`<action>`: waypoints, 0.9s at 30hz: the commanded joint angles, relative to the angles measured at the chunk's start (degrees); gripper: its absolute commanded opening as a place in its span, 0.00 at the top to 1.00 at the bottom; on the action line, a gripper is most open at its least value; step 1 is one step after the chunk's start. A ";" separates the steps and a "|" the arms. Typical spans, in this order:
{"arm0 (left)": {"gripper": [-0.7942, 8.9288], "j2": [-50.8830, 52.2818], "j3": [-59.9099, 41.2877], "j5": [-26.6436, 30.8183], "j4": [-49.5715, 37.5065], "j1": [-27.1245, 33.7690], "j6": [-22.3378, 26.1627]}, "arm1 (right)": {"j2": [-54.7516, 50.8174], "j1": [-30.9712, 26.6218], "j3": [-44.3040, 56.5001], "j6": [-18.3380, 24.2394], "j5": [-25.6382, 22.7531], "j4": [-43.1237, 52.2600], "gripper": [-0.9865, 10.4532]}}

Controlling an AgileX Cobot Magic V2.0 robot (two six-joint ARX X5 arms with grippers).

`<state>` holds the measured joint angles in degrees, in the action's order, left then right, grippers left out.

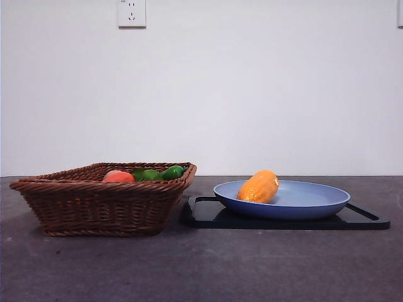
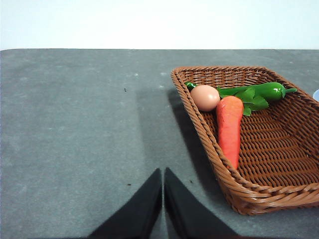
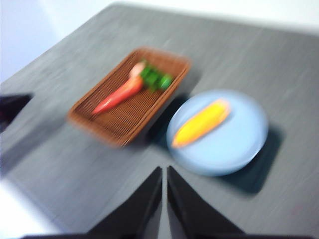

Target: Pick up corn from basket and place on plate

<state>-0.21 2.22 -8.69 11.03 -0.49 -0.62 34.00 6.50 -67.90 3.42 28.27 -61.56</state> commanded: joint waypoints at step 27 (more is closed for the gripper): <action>0.91 0.02 -1.11 0.15 1.11 0.15 -0.15 | -30.18 -10.78 60.33 3.96 -7.58 59.87 0.91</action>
<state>-0.21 2.22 -8.69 11.03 -0.49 -0.62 4.23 -4.23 -8.14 7.51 20.86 -2.44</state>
